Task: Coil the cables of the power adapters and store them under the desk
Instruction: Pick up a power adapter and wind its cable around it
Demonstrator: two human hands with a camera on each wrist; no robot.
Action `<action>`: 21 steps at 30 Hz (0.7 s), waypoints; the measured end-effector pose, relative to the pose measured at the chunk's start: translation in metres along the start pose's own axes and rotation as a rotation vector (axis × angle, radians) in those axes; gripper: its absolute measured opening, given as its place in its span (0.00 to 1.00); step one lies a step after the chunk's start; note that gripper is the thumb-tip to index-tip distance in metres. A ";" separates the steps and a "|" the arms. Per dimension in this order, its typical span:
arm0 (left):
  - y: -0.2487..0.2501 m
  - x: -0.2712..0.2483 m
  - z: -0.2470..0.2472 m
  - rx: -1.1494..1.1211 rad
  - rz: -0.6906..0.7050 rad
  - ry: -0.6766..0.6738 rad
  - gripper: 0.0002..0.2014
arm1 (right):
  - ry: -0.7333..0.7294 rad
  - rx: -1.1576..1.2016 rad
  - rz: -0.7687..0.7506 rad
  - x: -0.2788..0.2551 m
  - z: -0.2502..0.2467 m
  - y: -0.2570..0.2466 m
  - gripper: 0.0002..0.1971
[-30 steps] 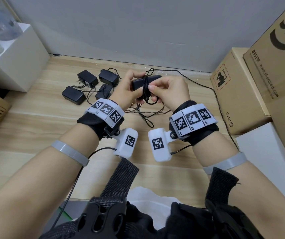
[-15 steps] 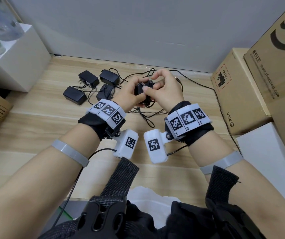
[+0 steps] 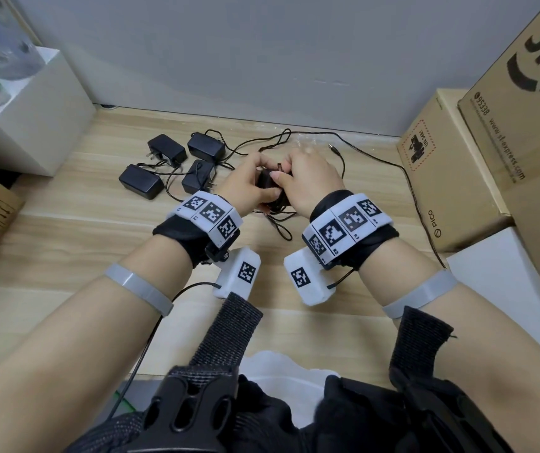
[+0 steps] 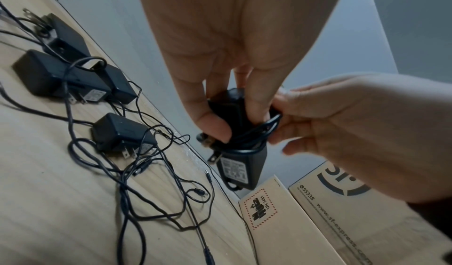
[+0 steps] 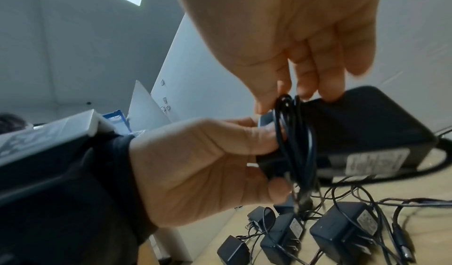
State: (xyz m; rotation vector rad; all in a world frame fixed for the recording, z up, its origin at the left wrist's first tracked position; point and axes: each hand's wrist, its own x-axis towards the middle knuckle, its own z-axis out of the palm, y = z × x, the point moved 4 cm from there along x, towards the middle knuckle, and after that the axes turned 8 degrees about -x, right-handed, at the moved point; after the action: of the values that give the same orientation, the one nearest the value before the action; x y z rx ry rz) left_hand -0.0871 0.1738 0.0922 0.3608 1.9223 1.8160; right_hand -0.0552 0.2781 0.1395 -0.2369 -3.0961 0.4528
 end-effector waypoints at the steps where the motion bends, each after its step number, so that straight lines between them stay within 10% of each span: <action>1: -0.002 -0.001 0.001 -0.003 -0.016 -0.006 0.16 | 0.038 -0.086 -0.033 -0.001 -0.003 -0.002 0.08; 21: -0.009 -0.004 0.005 -0.234 -0.275 -0.067 0.08 | 0.051 1.186 0.052 0.008 0.011 0.016 0.14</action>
State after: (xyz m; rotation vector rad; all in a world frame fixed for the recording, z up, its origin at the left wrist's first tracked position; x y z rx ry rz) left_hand -0.0806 0.1751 0.0838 0.0735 1.6032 1.7934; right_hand -0.0613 0.2916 0.1237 -0.2688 -2.2199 2.0200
